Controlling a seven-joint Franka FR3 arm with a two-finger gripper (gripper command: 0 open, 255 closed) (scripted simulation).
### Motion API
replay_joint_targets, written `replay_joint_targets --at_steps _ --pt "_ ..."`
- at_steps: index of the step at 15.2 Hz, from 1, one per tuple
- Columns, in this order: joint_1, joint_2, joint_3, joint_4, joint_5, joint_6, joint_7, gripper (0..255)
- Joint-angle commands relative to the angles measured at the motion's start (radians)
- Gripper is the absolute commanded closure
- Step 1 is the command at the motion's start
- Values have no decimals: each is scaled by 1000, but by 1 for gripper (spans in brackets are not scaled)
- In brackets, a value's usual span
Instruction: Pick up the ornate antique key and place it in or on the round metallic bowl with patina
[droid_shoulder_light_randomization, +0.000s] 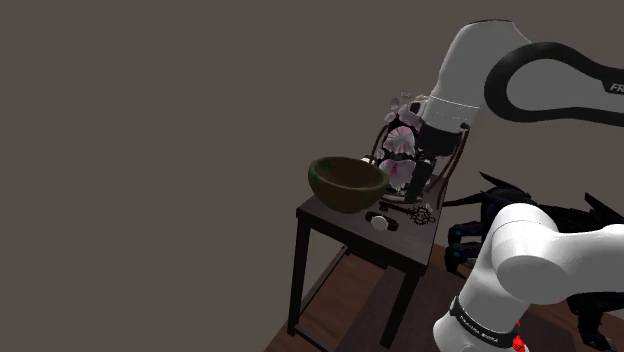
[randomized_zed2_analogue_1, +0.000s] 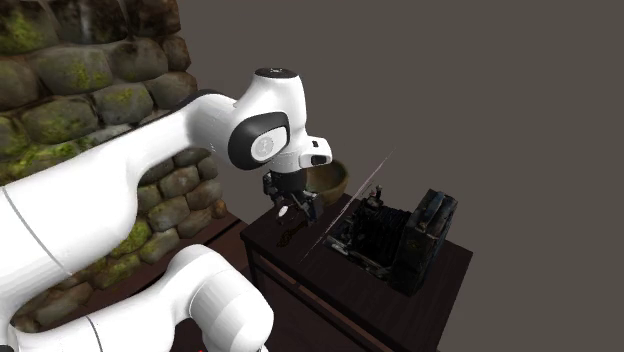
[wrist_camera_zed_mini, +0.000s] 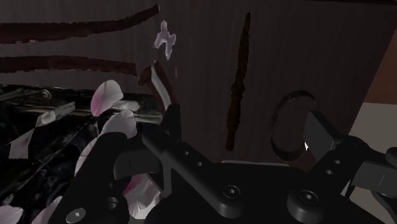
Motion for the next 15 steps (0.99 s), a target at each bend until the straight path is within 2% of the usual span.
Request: replay_joint_targets --at_steps 1,7,15 --pt "2 -41 2 -46 0 3 1 0" --pt "5 -59 7 -141 5 80 1 0" --pt "5 -59 7 -141 5 80 1 0"
